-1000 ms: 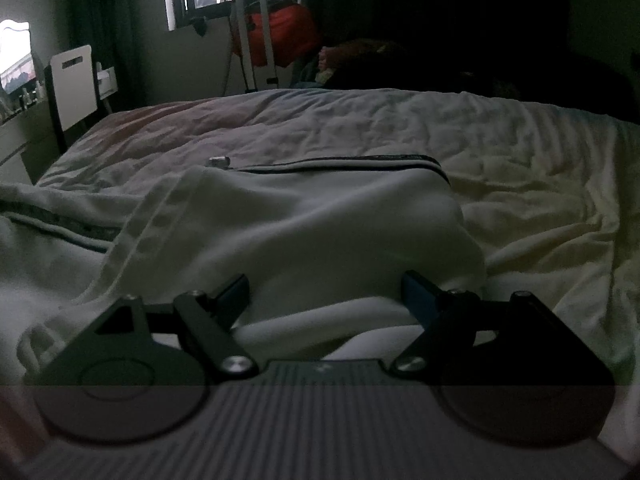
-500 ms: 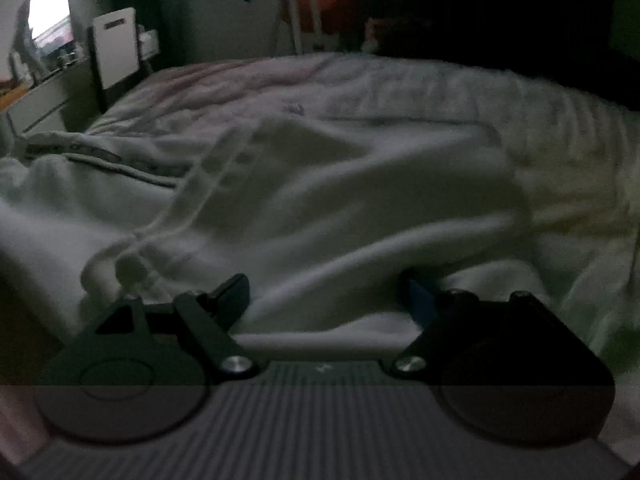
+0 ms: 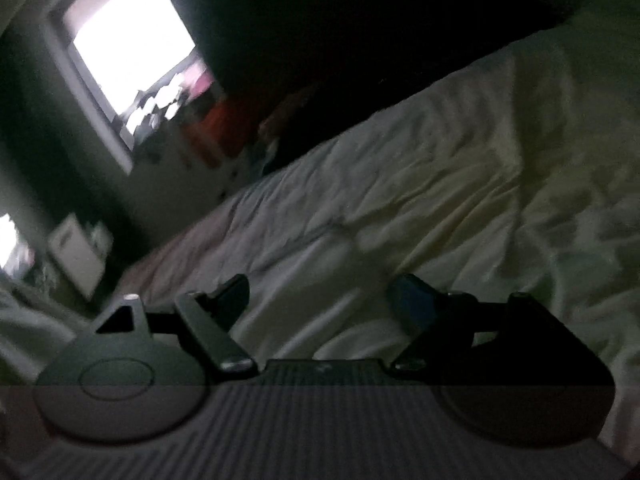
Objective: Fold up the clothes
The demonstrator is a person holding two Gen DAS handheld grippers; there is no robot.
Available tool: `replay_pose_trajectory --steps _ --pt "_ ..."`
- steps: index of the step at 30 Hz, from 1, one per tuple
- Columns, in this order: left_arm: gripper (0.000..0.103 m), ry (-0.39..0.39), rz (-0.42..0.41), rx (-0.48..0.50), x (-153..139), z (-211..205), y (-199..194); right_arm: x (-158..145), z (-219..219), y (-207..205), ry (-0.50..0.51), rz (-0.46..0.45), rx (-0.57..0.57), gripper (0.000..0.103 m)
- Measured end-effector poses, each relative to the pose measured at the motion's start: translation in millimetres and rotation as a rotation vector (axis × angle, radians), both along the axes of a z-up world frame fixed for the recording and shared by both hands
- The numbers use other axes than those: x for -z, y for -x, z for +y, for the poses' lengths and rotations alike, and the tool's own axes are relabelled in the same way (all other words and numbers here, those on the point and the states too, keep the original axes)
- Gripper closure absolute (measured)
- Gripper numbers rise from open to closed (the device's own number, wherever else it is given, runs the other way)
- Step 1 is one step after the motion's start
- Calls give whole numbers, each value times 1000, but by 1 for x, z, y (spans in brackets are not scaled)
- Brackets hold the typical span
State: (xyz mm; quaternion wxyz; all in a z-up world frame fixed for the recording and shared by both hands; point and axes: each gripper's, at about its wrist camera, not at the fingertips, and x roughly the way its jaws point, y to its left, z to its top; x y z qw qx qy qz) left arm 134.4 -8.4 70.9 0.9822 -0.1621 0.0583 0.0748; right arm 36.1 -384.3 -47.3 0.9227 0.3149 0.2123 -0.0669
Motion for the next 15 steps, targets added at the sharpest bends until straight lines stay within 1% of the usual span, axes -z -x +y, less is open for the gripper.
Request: replay_pose_trajectory --steps 2,4,6,8,10,12,14,15 --pt "95 -43 -28 40 -10 -49 -4 -3 -18 4 -43 -38 24 18" --pt "95 -81 -51 86 -12 -96 -6 -3 -31 6 -46 -59 57 19" --pt "95 -126 -72 134 -7 -147 -9 1 -41 5 -25 -61 100 18" --pt "95 -185 -92 189 9 -199 -8 6 -53 3 -35 -48 134 18" --pt "95 -254 -99 263 36 -249 -5 12 -66 3 -59 -45 167 18" --pt "94 -335 -81 360 72 -294 -2 16 -78 2 -79 -46 210 18" --pt "94 -433 -9 467 116 -333 -2 23 -86 0 -87 -36 244 18" --pt "94 -468 39 516 137 -348 -4 26 -91 -1 -91 -31 260 17"
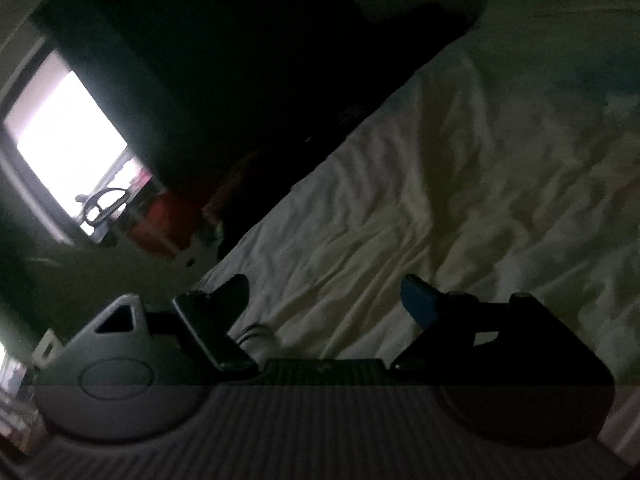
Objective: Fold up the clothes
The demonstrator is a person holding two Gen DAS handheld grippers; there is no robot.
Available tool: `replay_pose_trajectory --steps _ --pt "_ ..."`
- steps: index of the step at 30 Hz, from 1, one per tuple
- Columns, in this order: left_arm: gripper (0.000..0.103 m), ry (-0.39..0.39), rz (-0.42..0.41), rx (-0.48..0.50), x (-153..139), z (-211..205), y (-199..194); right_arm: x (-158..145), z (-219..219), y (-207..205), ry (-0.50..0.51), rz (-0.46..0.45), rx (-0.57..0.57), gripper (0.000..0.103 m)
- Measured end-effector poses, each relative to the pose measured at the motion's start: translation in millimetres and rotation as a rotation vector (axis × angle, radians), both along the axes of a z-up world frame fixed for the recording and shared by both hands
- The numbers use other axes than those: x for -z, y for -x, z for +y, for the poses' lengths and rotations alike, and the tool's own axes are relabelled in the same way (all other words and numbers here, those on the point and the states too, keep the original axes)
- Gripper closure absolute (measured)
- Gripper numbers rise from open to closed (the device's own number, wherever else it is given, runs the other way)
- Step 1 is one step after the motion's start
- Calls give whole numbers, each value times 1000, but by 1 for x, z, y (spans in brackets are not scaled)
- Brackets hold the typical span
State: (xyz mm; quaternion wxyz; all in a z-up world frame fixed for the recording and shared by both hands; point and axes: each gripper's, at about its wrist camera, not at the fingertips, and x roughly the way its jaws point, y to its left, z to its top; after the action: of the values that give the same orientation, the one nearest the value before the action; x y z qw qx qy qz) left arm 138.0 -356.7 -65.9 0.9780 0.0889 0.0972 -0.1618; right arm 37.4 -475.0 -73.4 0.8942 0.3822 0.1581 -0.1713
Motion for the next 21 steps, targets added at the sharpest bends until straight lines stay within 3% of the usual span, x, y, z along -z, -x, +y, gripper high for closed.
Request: replay_pose_trajectory --steps 4,9,11,15,21 --pt "84 -101 114 61 46 -31 -6 19 -10 -9 -67 43 -15 17" --pt "51 -144 151 111 43 -20 -14 32 -7 -20 -187 39 -127 17" --pt "33 -181 182 154 46 17 -14 41 -4 -27 -275 16 -209 17" --pt "28 -270 181 173 57 95 -5 66 4 -43 -487 8 -317 17" --pt "23 -349 163 53 60 172 36 73 37 -72 -446 22 -364 18"
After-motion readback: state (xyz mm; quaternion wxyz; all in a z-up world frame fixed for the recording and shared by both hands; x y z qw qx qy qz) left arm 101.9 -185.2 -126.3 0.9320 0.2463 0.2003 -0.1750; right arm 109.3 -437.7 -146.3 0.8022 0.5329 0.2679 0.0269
